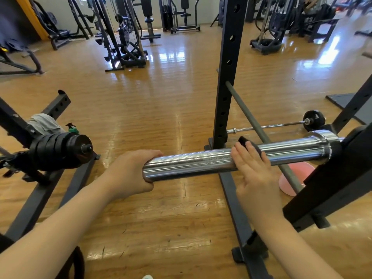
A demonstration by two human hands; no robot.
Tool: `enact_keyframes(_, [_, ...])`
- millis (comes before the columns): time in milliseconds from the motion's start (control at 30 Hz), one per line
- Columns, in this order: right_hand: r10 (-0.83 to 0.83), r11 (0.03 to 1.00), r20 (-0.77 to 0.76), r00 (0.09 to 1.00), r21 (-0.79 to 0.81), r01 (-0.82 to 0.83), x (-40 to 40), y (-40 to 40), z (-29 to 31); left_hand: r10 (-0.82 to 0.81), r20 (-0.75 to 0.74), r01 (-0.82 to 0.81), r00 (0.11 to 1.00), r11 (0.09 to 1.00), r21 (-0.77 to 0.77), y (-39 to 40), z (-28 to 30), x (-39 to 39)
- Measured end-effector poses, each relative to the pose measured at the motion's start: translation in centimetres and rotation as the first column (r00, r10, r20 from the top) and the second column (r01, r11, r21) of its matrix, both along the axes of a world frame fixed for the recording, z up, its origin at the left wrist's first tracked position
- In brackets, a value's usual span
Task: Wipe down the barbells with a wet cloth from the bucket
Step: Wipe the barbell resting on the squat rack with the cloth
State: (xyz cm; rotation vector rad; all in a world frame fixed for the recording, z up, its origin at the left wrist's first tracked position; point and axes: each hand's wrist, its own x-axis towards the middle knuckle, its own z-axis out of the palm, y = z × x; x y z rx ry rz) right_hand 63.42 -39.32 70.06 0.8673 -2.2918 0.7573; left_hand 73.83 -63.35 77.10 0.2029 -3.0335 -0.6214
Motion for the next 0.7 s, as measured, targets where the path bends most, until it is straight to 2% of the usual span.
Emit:
enact_keyframes(100, [-0.046,0.997,0.013,0.999,-0.054,0.046,-1.0,1.5,-0.1,0.000,0.003,0.000,1.000,1.000,0.000,0.1,0.1,0.0])
enact_keyframes(233, [-0.139,0.984,0.031,0.990,-0.108,0.142,0.2,-0.9,0.0,-0.003,-0.005,0.003,1.000,1.000,0.010,0.0,0.0,0.0])
enact_keyframes(400, [0.006,0.999,-0.024,1.000,-0.034,-0.007,-0.2,0.4,-0.3,-0.004,0.006,0.004,1.000,1.000,0.005,-0.2,-0.3,0.0])
enact_keyframes(600, [-0.139,0.983,0.026,0.990,-0.115,0.141,0.4,-1.5,-0.2,0.000,0.043,0.003,0.999,0.996,-0.087,-0.8,-0.8,-0.3])
enact_keyframes(700, [-0.010,0.999,-0.046,0.999,-0.046,0.008,0.5,-0.8,-0.5,-0.008,0.062,0.015,0.998,0.993,-0.119,-0.8,-0.9,-0.3])
